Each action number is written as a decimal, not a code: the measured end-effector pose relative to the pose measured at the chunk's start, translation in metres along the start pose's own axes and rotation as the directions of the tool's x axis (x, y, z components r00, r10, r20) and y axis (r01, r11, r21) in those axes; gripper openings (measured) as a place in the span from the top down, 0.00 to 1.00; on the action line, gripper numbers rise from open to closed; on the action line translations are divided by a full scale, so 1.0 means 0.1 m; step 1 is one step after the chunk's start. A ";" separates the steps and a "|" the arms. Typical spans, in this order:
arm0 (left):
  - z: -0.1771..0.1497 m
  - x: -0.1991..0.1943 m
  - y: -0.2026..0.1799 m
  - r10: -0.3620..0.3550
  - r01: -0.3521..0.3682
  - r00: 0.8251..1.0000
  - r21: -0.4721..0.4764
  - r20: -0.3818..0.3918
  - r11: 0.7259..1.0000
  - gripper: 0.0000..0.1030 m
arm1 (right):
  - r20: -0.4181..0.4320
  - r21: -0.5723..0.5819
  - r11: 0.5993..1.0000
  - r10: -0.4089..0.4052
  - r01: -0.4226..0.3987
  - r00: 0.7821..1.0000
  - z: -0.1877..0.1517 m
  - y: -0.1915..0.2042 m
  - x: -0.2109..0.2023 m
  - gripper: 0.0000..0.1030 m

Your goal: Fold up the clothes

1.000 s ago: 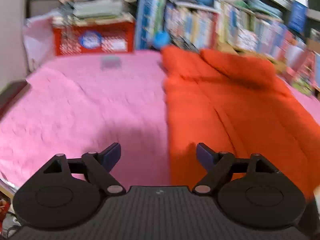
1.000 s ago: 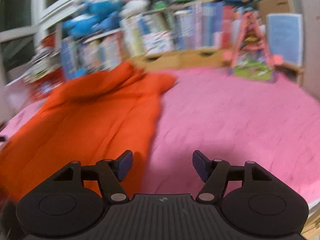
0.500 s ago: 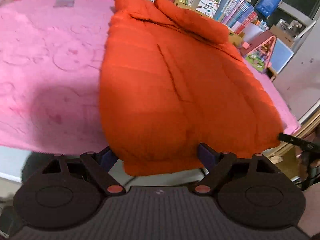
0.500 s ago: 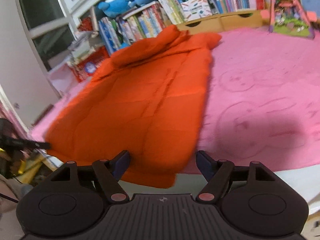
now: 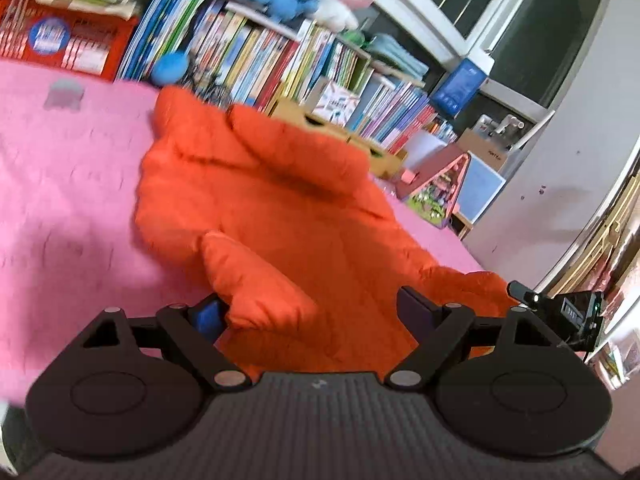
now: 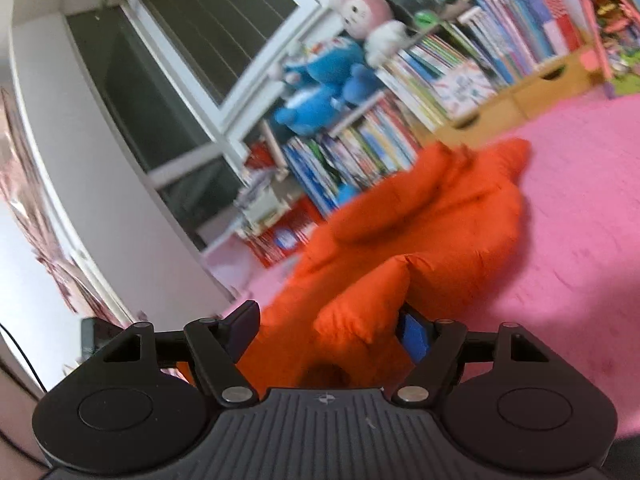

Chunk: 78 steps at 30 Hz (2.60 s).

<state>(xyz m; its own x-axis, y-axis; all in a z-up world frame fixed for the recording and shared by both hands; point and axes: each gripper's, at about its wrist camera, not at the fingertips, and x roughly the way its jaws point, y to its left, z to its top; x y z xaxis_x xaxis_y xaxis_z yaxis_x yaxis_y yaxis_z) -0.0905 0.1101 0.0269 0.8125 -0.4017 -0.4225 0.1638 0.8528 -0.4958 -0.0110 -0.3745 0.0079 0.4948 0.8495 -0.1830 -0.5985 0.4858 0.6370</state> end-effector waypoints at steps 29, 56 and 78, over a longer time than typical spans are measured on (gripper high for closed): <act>0.28 1.44 0.31 0.431 -0.428 0.902 0.188 0.027 0.884 0.07 | 0.135 -0.065 0.856 -0.502 0.513 0.854 0.61 -0.51 1.14 0.11; 0.66 0.24 0.03 0.299 -0.355 0.917 0.201 0.262 0.913 0.01 | -0.108 -0.518 0.782 -0.463 0.348 0.880 0.32 0.05 1.36 0.52; 0.28 1.07 0.45 0.227 -0.202 0.973 0.307 -0.049 0.930 0.04 | -0.126 -0.572 0.770 -0.424 0.283 0.897 0.37 -0.11 1.38 0.21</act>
<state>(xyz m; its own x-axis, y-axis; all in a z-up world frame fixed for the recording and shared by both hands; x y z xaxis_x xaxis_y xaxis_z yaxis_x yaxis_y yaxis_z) 0.0195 0.1141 -0.0197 0.7999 -0.2134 -0.5609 0.1601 0.9767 -0.1431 0.0879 -0.2703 0.0033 0.6182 0.5821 -0.5282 -0.6809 0.7323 0.0100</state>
